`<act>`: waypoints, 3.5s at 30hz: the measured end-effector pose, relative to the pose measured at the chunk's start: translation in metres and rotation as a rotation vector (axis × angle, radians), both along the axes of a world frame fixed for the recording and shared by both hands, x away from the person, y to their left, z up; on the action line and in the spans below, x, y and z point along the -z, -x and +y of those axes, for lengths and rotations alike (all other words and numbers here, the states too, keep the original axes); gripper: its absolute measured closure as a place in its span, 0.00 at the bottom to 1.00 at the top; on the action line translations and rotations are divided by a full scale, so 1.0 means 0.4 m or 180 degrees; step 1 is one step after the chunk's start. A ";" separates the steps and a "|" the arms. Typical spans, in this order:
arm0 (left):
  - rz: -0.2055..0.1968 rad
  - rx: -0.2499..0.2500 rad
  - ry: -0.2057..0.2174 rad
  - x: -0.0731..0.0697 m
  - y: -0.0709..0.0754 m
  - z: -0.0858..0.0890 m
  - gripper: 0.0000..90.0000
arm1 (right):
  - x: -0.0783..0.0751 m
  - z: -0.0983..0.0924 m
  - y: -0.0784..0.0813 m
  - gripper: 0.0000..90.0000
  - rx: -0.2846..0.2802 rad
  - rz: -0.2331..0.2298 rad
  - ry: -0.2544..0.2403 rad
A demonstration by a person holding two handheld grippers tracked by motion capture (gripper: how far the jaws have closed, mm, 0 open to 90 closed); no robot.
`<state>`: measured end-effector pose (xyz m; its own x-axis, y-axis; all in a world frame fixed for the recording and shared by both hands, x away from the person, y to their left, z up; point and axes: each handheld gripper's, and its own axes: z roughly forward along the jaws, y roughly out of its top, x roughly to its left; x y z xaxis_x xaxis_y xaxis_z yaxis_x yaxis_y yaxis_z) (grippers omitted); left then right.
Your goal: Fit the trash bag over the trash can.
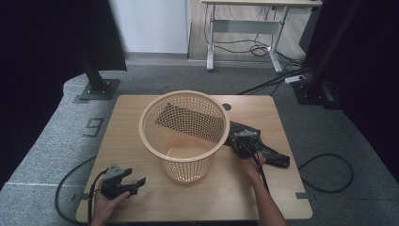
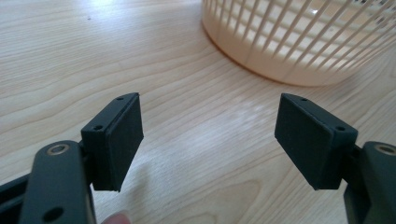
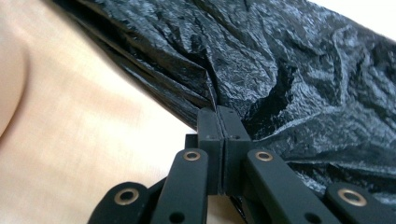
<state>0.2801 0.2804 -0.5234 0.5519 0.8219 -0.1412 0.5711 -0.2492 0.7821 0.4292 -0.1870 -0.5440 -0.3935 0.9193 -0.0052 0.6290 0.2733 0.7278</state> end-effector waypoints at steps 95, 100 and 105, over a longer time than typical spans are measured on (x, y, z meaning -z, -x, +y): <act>0.0103 0.0020 -0.0336 0.024 0.002 -0.061 0.28 | -0.097 -0.074 0.095 0.97 0.0079 -0.0600 -0.0843; 0.0098 -0.0002 -0.0324 0.024 0.003 -0.058 0.28 | -0.147 -0.101 0.121 0.97 0.0073 -0.0813 -0.0867; 0.0093 -0.0005 -0.0318 0.023 0.003 -0.056 0.28 | -0.195 -0.127 0.145 0.97 0.0126 -0.1051 -0.0878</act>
<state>0.2788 0.2579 -0.5326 0.5473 0.8336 -0.0744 0.5938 -0.3242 0.7364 0.3711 -0.2377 -0.4658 -0.3763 0.9183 0.1233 0.3561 0.0205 0.9342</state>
